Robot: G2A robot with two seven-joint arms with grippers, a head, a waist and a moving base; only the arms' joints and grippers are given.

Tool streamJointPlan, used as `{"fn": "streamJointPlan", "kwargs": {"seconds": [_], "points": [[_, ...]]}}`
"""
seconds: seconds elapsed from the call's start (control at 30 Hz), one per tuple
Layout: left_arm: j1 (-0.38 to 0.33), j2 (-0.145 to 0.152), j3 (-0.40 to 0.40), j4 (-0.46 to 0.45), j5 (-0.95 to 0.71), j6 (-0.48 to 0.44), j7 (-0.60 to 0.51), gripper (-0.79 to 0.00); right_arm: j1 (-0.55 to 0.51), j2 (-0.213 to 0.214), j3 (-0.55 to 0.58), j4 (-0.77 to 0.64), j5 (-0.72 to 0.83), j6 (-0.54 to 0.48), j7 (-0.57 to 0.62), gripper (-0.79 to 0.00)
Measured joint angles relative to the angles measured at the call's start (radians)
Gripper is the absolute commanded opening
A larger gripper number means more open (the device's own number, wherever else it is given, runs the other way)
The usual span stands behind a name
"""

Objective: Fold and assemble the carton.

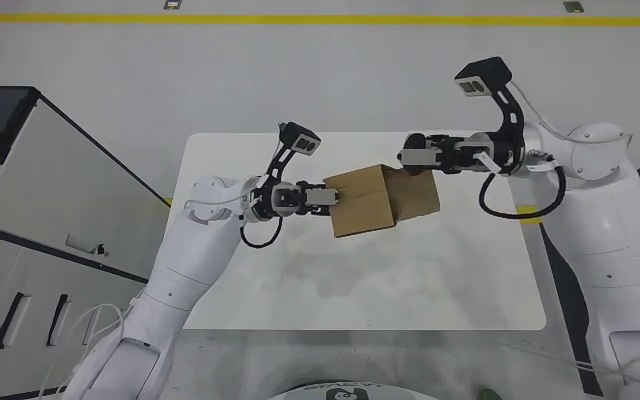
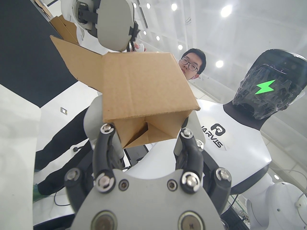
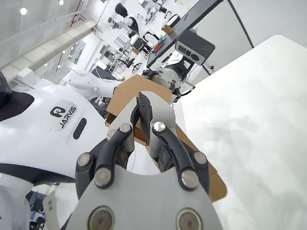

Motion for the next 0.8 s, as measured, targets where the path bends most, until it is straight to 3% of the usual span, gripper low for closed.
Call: {"fn": "streamJointPlan", "kwargs": {"seconds": [0.8], "points": [[-0.005,-0.005,0.011,0.004,0.011,-0.006,0.024,-0.785,0.015,-0.018,-0.055,0.0,0.02,-0.001,0.022,-0.785]]}}
